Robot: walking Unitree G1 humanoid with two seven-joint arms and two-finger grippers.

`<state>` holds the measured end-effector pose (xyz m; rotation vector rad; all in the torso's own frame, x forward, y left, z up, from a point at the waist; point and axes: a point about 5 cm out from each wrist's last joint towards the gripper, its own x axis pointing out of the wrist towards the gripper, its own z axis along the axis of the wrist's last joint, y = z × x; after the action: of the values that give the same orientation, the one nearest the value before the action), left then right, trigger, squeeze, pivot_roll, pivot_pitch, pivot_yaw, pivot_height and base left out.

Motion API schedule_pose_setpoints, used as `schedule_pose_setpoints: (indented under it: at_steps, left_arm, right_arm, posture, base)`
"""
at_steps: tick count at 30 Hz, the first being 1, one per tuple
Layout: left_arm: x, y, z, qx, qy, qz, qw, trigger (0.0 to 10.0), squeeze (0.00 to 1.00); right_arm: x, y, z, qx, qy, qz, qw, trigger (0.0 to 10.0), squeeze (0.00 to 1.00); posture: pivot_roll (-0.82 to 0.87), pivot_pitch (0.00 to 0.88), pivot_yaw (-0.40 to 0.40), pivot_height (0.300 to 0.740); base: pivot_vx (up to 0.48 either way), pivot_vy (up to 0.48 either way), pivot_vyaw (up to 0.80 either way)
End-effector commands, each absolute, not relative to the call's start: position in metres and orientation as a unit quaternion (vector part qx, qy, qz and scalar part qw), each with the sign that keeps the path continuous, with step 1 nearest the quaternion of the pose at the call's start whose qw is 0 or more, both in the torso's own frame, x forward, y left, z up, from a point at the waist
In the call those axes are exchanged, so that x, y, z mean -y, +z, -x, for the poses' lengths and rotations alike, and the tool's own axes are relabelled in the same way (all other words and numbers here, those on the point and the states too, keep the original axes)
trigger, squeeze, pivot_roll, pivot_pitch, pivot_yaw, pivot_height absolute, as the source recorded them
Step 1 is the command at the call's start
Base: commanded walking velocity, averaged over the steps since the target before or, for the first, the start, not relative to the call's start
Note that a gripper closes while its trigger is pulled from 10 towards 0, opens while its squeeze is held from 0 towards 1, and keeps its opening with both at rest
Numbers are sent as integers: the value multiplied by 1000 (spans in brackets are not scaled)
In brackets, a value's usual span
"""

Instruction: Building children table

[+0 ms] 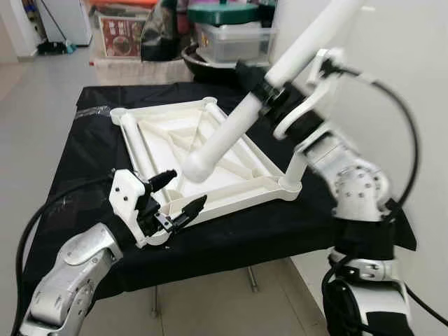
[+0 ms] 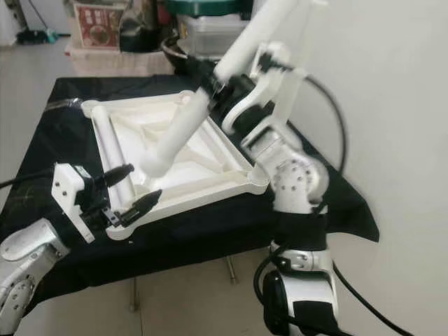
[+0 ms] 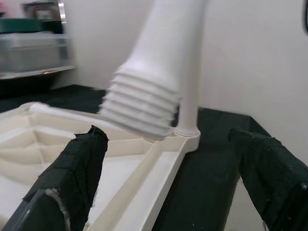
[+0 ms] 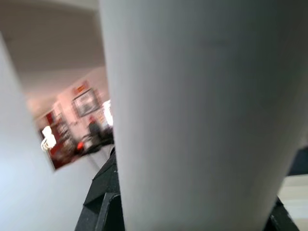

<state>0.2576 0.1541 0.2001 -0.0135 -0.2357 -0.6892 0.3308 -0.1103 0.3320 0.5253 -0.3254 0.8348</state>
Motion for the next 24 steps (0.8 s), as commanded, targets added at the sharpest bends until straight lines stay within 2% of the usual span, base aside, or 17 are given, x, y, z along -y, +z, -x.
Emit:
schedule_pose_setpoints:
  at_steps: [1, 4, 13, 24]
  left_arm:
    - [-147, 184, -256, 85, -332, 20, 939, 10000, 0]
    - [-135, 164, -253, 52, -329, 13, 943, 10000, 0]
    - [-135, 154, -250, 13, -328, 19, 945, 10000, 0]
    - [-133, 147, -251, 5, -315, 19, 949, 10000, 0]
  right_arm:
    - [114, 349, -322, 192, 437, -230, 848, 0, 0]
    - [122, 364, -314, 230, 455, -216, 833, 0, 0]
    - [129, 377, -306, 264, 483, -207, 809, 0, 0]
    - [121, 366, -305, 246, 498, -209, 805, 0, 0]
  posture:
    - [83, 0, -96, 740]
    - [77, 0, -91, 740]
    - [76, 0, -86, 740]
    - [76, 0, -85, 740]
  base:
    - [0, 0, 0]
    - [0, 0, 0]
    - [0, 0, 0]
    - [0, 0, 0]
